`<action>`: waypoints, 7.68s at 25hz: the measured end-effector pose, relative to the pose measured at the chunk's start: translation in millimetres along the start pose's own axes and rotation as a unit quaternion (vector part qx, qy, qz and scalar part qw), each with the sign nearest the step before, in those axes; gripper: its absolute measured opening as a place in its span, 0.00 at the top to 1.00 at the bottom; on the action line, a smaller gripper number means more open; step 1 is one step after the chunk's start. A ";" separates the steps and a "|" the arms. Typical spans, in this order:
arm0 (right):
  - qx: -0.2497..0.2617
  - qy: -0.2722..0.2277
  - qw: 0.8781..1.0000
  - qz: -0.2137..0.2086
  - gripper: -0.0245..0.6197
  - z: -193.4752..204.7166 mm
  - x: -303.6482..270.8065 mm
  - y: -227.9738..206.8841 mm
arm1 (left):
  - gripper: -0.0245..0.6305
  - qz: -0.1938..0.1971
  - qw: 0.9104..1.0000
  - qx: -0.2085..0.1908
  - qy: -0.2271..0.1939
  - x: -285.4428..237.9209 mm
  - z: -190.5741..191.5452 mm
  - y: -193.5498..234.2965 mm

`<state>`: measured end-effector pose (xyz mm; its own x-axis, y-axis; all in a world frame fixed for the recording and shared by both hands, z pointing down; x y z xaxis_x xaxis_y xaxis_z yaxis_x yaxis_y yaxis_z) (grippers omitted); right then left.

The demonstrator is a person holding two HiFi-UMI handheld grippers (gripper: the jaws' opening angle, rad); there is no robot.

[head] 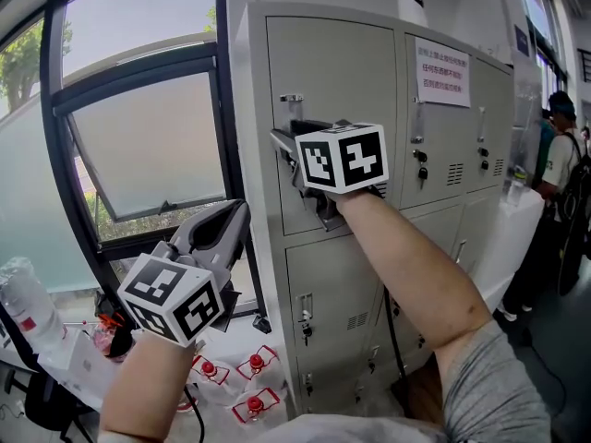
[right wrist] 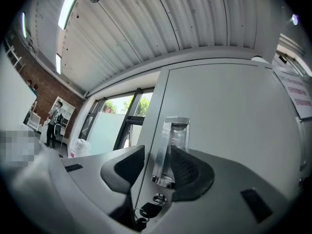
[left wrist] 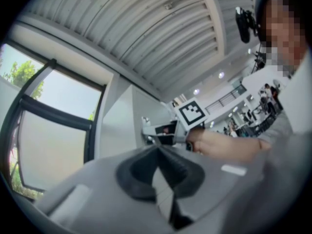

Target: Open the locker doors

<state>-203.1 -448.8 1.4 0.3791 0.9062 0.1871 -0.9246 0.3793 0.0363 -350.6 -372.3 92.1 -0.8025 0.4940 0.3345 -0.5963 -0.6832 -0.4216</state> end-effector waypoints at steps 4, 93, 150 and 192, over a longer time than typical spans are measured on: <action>-0.010 0.005 1.000 0.000 0.74 1.1 -5.0 2.8 | 0.96 0.001 1.000 0.008 0.001 9.1 3.1 4.4; -0.253 0.096 0.947 -0.174 0.90 327.0 467.8 -162.4 | 0.96 -0.143 0.966 0.143 0.159 61.4 128.6 -411.6; -0.124 0.162 0.978 0.036 0.74 408.1 76.3 9.5 | 0.96 -0.104 0.961 0.193 0.169 230.2 259.8 -175.1; -0.135 0.161 0.962 -0.172 0.79 370.7 298.3 -32.0 | 0.96 -0.096 0.961 0.191 0.174 99.7 200.3 -382.6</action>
<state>-74.5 -259.9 420.0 0.6936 0.7126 -0.1054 -0.7149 0.6629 -0.2225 -198.4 -169.4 455.6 -0.6760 0.7355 0.0450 -0.7367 -0.6760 -0.0183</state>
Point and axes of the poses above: the fingertips, and each gripper's own axes: x backward along the fingers, y to its left, z out of its underside, the point moved 5 cm from there along x, backward along the fingers, and after that the axes turned 12 degrees about -x, right-handed, at the moved point
